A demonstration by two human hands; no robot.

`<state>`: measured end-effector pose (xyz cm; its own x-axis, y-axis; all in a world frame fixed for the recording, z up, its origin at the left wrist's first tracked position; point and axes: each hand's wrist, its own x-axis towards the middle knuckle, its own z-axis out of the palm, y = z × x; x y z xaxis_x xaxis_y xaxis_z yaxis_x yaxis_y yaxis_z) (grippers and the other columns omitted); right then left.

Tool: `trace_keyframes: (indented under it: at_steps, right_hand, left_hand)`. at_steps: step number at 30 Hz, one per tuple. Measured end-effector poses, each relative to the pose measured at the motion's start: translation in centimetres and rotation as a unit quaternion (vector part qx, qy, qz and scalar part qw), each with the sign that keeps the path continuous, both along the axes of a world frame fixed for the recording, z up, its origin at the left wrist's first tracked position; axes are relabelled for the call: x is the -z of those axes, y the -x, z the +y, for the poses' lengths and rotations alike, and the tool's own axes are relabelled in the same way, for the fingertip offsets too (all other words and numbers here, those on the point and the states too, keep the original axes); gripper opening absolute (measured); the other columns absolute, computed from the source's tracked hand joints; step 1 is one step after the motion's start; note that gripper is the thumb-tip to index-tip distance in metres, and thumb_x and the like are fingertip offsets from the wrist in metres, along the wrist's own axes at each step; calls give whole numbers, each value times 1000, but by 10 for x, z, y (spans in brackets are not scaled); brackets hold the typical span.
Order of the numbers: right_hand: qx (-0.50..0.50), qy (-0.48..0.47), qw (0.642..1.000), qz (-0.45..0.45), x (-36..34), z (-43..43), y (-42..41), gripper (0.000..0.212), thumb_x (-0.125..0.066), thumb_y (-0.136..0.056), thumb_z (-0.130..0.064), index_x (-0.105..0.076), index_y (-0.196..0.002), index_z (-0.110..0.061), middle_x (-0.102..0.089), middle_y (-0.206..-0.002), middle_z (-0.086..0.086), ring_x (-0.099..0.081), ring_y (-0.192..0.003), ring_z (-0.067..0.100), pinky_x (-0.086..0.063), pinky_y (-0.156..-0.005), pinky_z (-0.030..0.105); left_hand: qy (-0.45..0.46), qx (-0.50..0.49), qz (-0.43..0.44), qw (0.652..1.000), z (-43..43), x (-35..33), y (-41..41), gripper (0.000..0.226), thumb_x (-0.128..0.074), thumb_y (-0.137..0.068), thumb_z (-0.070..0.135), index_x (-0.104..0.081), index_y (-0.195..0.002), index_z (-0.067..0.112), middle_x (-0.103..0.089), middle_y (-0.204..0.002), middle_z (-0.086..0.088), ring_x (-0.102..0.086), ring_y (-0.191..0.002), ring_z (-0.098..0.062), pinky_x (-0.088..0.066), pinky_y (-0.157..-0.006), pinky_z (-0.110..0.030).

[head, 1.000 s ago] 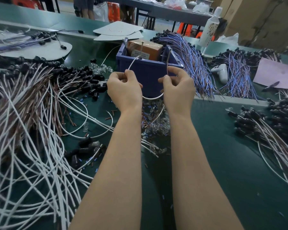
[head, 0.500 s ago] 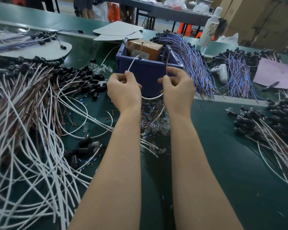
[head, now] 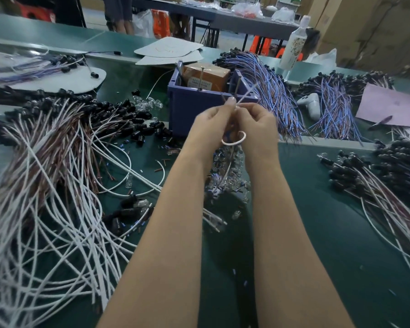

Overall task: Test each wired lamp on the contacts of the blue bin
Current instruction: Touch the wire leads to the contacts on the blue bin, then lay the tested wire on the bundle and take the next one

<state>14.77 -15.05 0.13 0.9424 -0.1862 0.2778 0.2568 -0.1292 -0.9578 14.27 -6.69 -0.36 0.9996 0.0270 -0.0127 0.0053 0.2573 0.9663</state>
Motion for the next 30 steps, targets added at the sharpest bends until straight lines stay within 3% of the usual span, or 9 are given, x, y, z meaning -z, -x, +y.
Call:
trace_keyframes:
  at_steps: [3,6,10,15,18,21,24,27,30]
  right_hand:
    - [-27,9,999,17,-2,3,6,24,-53,-93,-15,-63,-71,-17,-61,-61,-5,-56,-56,7,-47,-58,27]
    - [-18,19,998,55,-3,7,9,35,-47,-97,-24,-60,-66,-14,-57,-57,-3,-51,-55,13,-41,-59,29]
    - [-41,14,996,79,-6,6,20,51,-38,-101,-36,-58,-62,-11,-53,-40,-6,-54,-41,7,-42,-47,17]
    - [-215,8,952,215,3,-10,38,65,-27,-96,-59,-61,-75,-7,-51,-45,3,-63,-49,18,-53,-71,33]
    - [-226,65,941,243,8,-14,41,68,-24,-93,-65,-59,-77,-9,-41,-46,2,-59,-49,18,-52,-64,30]
    - [-138,-59,962,227,11,-12,37,58,-33,-96,-57,-51,-69,-9,-31,-40,-4,-40,-36,12,-38,-46,22]
    - [-71,-220,951,206,10,-13,34,48,-39,-99,-47,-52,-73,-8,-33,-44,-6,-36,-39,8,-35,-43,19]
    - [-95,-142,968,185,16,-12,32,35,-45,-99,-38,-59,-87,-9,-45,-59,-2,-43,-51,9,-40,-53,21]
    - [-208,-6,966,153,20,-12,36,24,-54,-96,-32,-64,-95,-10,-64,-82,2,-47,-59,10,-39,-57,22]
  left_hand:
    - [67,-62,-3,996,-2,-2,7,32,-44,-101,26,-66,-81,15,-69,-73,-1,-64,-68,-12,-51,-66,-30]
    - [113,-115,-58,985,-7,-6,14,37,-42,-101,22,-60,-70,14,-70,-67,4,-66,-62,-11,-55,-63,-30]
    - [171,-198,-35,964,-6,-17,20,34,-32,-104,24,-48,-76,14,-61,-54,4,-61,-49,-11,-50,-52,-26]
    - [454,-257,37,852,31,-15,19,30,-19,-98,6,-37,-75,14,-34,-35,8,-33,-27,-4,-22,-31,-12]
    - [508,-302,40,806,48,-10,21,33,-16,-93,2,-36,-71,16,-35,-41,7,-28,-27,-4,-17,-29,-13]
    - [411,-348,71,840,53,-2,22,31,-21,-94,1,-41,-74,14,-42,-57,3,-31,-30,-5,-21,-33,-14]
    - [302,-279,98,906,41,0,23,24,-32,-95,4,-49,-83,14,-55,-64,5,-43,-40,-2,-32,-40,-14]
    - [215,-149,57,963,24,-7,26,22,-33,-100,8,-51,-91,17,-69,-68,7,-62,-59,-3,-47,-58,-19]
    - [63,-74,-28,995,10,-11,28,23,-36,-102,12,-54,-91,21,-73,-81,10,-66,-86,-7,-48,-78,-27]
